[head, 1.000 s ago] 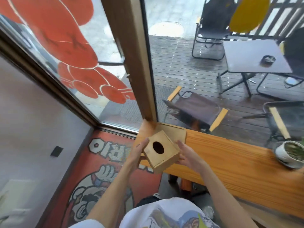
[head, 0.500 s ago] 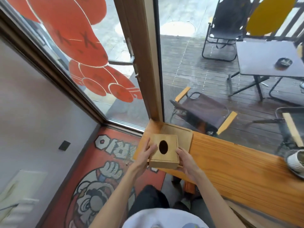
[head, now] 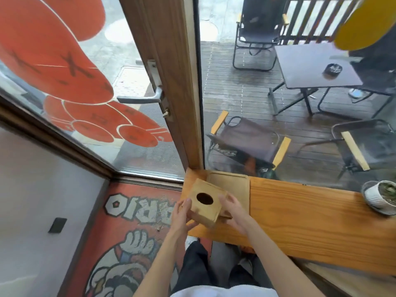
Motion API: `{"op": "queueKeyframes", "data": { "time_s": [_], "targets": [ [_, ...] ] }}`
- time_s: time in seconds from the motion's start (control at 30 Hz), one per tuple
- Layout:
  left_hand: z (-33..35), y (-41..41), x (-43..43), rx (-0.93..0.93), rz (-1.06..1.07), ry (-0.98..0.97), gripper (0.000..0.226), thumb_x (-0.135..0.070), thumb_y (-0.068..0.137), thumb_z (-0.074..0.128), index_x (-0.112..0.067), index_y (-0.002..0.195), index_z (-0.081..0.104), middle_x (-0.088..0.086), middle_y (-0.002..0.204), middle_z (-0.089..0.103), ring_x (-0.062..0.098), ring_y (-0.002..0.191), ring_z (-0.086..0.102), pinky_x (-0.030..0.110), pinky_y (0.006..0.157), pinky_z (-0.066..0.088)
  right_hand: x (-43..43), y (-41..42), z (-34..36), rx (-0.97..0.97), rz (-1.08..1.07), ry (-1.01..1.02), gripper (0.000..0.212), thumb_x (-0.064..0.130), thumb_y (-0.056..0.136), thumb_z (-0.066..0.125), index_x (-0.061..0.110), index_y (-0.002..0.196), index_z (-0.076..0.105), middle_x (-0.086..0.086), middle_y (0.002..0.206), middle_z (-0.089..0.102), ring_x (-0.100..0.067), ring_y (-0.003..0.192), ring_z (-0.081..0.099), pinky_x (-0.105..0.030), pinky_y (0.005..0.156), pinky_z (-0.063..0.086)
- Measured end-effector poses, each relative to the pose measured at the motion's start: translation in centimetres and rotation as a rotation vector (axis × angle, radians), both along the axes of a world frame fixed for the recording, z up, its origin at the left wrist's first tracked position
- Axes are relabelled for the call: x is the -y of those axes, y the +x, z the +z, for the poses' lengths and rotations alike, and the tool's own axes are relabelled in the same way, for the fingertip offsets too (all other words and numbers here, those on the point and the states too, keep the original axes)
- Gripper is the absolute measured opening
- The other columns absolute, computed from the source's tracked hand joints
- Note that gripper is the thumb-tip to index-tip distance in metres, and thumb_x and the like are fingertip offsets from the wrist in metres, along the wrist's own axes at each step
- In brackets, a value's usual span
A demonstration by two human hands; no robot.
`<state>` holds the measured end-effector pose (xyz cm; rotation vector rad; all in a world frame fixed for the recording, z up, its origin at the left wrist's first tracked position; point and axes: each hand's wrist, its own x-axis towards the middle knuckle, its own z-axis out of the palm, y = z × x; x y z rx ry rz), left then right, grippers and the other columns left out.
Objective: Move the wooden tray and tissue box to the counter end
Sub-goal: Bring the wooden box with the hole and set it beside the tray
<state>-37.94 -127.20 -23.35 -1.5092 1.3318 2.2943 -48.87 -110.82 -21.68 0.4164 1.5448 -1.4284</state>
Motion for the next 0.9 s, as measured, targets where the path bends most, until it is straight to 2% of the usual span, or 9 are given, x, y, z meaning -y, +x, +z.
{"op": "queueKeyframes", "data": {
  "time_s": [0.07, 0.13, 0.2, 0.33, 0.43, 0.53, 0.63, 0.8, 0.9],
  "targets": [
    [-1.5, -0.2, 2.0, 0.005, 0.034, -0.002, 0.054, -0.047, 0.089, 0.069, -0.024, 0.135, 0.054, 0.015, 0.124, 0.069, 0.033, 0.114, 0.067, 0.047, 0.082, 0.063, 3.5, 1.0, -0.9, 0.036, -0.002, 0.004, 0.077, 0.041, 0.088, 0.068, 0.026, 0.152, 0.028, -0.003, 0.143, 0.051, -0.028, 0.128, 0.052, -0.052, 0.1, 0.049],
    [-3.2, -0.3, 4.2, 0.014, 0.031, -0.004, 0.055, -0.046, 0.092, 0.065, -0.023, 0.14, 0.052, 0.014, 0.13, 0.066, 0.032, 0.118, 0.064, 0.043, 0.077, 0.063, 6.9, 1.9, -2.0, -0.017, 0.032, 0.033, 0.055, 0.043, 0.092, 0.061, 0.026, 0.143, 0.046, 0.003, 0.13, 0.062, -0.022, 0.117, 0.059, -0.049, 0.1, 0.049],
    [-5.1, -0.5, 6.5, 0.025, 0.001, 0.008, 0.049, -0.04, 0.096, 0.059, -0.021, 0.141, 0.052, 0.013, 0.131, 0.063, 0.028, 0.117, 0.062, 0.039, 0.076, 0.059, 9.6, 2.0, -3.4, -0.112, 0.062, 0.11, 0.046, 0.041, 0.096, 0.055, 0.026, 0.139, 0.051, 0.005, 0.129, 0.063, -0.019, 0.118, 0.058, -0.043, 0.104, 0.047],
    [-7.1, -2.4, 9.9, 0.01, -0.071, 0.034, 0.044, -0.045, 0.08, 0.062, -0.019, 0.114, 0.066, 0.009, 0.105, 0.069, 0.02, 0.094, 0.059, 0.032, 0.077, 0.046, 12.4, 0.6, -7.2, -0.186, 0.093, 0.171, 0.062, 0.045, 0.095, 0.053, 0.023, 0.15, 0.038, 0.003, 0.149, 0.05, -0.018, 0.136, 0.046, -0.042, 0.114, 0.039],
    [-8.8, -4.1, 10.9, -0.036, -0.155, 0.035, 0.042, -0.039, 0.084, 0.054, -0.024, 0.123, 0.063, 0.002, 0.101, 0.07, 0.017, 0.093, 0.058, 0.032, 0.078, 0.042, 13.4, -0.7, -7.7, -0.241, 0.08, 0.201, 0.057, 0.035, 0.1, 0.049, 0.022, 0.153, 0.033, 0.006, 0.15, 0.047, -0.016, 0.14, 0.042, -0.039, 0.117, 0.035],
    [-10.8, -5.3, 11.3, -0.047, -0.227, 0.013, 0.054, -0.039, 0.079, 0.05, -0.036, 0.133, 0.056, 0.003, 0.115, 0.07, 0.021, 0.107, 0.059, 0.041, 0.097, 0.04, 13.6, -2.0, -8.3, -0.268, 0.065, 0.234, 0.056, 0.029, 0.102, 0.047, 0.022, 0.154, 0.028, 0.006, 0.148, 0.047, -0.016, 0.139, 0.041, -0.034, 0.115, 0.034],
    [-12.0, -6.0, 11.4, -0.04, -0.312, -0.015, 0.06, -0.041, 0.078, 0.051, -0.039, 0.138, 0.051, 0.003, 0.127, 0.067, 0.026, 0.122, 0.056, 0.051, 0.114, 0.031, 13.3, -2.7, -9.8, -0.269, 0.047, 0.266, 0.058, 0.029, 0.101, 0.049, 0.022, 0.154, 0.027, 0.004, 0.153, 0.043, -0.018, 0.143, 0.038, -0.037, 0.118, 0.032],
    [-11.9, -6.6, 12.0, -0.042, -0.435, -0.012, 0.065, -0.039, 0.078, 0.056, -0.039, 0.14, 0.037, 0.006, 0.144, 0.052, 0.028, 0.133, 0.048, 0.048, 0.117, 0.031, 12.5, -3.1, -10.6, -0.252, 0.045, 0.252, 0.059, 0.032, 0.1, 0.051, 0.026, 0.154, 0.028, 0.006, 0.156, 0.04, -0.017, 0.144, 0.036, -0.04, 0.119, 0.032],
    [-11.4, -7.5, 12.5, -0.039, -0.5, -0.061, 0.079, -0.053, 0.08, 0.057, -0.031, 0.151, 0.029, 0.002, 0.15, 0.044, 0.025, 0.139, 0.042, 0.049, 0.121, 0.026, 11.8, -3.6, -10.3, -0.245, 0.09, 0.278, 0.068, 0.045, 0.097, 0.052, 0.024, 0.155, 0.025, 0.002, 0.159, 0.035, -0.019, 0.146, 0.034, -0.039, 0.119, 0.031]
  ]
}}
